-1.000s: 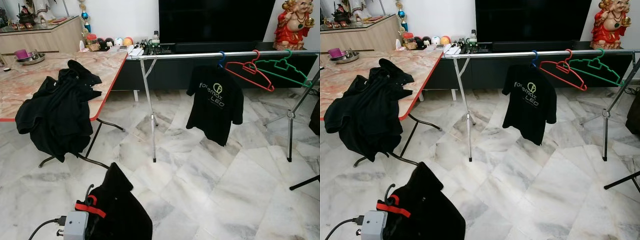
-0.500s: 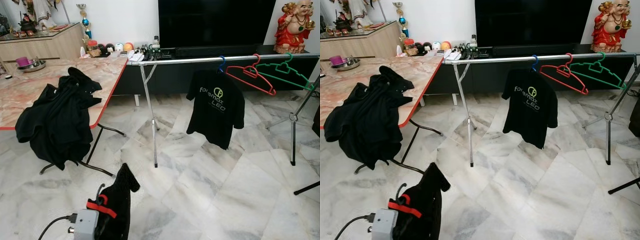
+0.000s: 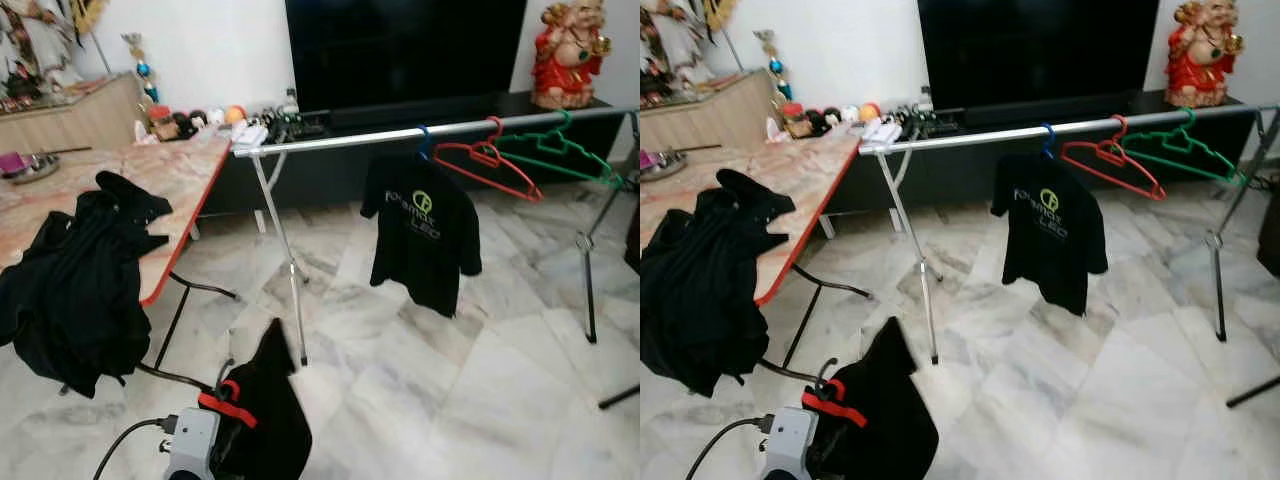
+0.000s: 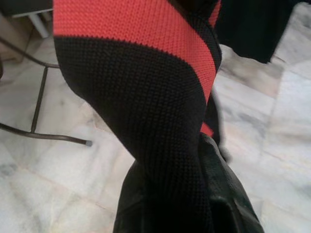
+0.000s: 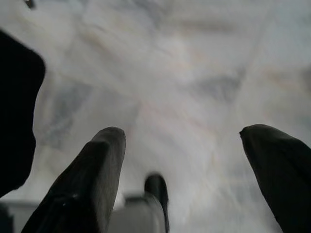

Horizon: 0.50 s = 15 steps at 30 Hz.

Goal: Hang hanger

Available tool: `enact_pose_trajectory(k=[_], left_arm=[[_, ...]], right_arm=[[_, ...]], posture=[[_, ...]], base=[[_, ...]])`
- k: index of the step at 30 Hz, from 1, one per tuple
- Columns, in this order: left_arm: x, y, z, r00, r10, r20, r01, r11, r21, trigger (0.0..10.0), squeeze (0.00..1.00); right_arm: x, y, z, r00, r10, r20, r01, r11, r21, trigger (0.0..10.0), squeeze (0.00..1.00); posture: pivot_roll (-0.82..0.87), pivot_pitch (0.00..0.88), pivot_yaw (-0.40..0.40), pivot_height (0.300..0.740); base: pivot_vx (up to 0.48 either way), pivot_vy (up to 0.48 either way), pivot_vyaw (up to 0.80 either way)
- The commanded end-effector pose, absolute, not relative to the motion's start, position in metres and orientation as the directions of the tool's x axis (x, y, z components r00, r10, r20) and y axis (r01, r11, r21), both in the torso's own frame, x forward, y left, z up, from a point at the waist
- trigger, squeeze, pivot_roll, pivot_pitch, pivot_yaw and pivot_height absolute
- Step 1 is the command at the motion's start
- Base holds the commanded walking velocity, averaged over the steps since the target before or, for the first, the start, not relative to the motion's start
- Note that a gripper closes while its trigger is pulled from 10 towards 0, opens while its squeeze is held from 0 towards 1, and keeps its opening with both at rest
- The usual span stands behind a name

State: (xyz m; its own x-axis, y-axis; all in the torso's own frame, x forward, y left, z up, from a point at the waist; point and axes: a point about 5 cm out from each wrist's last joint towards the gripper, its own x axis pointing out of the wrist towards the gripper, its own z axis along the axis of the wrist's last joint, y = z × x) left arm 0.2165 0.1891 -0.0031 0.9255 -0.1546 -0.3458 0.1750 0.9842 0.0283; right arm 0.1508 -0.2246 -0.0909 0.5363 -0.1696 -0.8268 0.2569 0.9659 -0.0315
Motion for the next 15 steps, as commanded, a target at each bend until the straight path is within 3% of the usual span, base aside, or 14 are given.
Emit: enact_pose_trajectory(k=[1,15], left_arm=[[0.2181,0.1999,0.002,0.934,-0.123,-0.336,0.15,0.987,0.058,10.0,0.0],[0.222,0.1918,0.0028,0.934,-0.132,-0.331,0.153,0.987,0.04,10.0,0.0]], right_arm=[[0.1526,-0.2135,-0.0926,0.537,-0.139,-0.832,0.236,0.972,-0.01,10.0,0.0],[0.1514,-0.2166,-0.0925,0.531,-0.142,-0.835,0.223,0.974,-0.024,10.0,0.0]], posture=[[0.04,0.0,0.071,0.74],[0.03,0.0,0.063,0.74]], base=[[0.428,0.0,0.0],[0.436,0.0,0.0]])
